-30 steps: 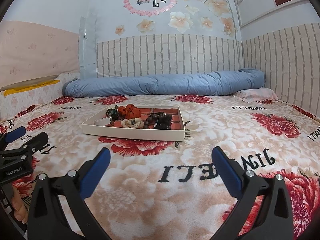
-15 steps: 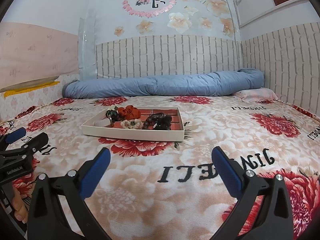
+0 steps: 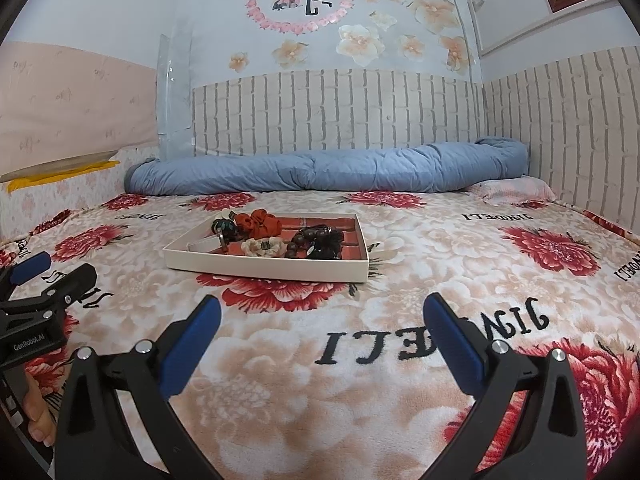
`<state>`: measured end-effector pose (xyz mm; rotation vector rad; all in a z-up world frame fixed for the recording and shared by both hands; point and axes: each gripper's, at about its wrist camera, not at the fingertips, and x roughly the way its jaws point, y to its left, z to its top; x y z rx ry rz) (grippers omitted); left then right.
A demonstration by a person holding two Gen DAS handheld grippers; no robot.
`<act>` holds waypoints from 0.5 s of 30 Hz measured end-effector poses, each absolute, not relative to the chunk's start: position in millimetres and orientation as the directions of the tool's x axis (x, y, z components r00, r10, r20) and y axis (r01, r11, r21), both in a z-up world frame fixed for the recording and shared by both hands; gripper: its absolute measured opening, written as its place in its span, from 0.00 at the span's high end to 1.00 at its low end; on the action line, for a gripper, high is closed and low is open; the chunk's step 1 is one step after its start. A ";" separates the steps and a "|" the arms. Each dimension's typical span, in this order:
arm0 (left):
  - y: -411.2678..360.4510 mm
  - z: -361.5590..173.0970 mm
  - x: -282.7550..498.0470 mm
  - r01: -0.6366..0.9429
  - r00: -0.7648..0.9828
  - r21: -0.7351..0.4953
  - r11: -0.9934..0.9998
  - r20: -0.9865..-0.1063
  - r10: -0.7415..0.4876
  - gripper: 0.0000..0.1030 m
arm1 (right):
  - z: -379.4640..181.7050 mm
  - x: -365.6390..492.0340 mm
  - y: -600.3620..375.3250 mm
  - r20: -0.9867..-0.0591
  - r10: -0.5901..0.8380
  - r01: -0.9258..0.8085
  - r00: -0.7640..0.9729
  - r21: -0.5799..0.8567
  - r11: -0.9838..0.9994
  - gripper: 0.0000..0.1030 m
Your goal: Organize jewelry
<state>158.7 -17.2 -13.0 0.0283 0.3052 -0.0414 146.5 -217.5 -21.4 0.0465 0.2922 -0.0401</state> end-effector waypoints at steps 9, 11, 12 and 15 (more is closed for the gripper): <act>-17.2 -13.0 158.2 0.045 0.953 0.020 0.999 -0.300 -0.037 0.05 | -21.8 146.7 -217.1 -0.289 -0.033 0.046 0.957 0.041 0.998 0.04; -17.2 -13.0 158.3 0.045 0.953 0.020 0.999 -0.300 -0.037 0.05 | -22.2 146.6 -217.2 -0.289 -0.032 0.046 0.957 0.041 0.998 0.04; -17.2 -13.0 158.4 0.045 0.953 0.020 0.999 -0.300 -0.037 0.05 | -21.7 146.9 -217.4 -0.290 -0.032 0.047 0.956 0.042 0.998 0.04; -17.2 -13.0 158.2 0.045 0.954 0.021 0.999 -0.299 -0.036 0.05 | -21.9 146.3 -217.1 -0.291 -0.034 0.048 0.956 0.044 0.998 0.04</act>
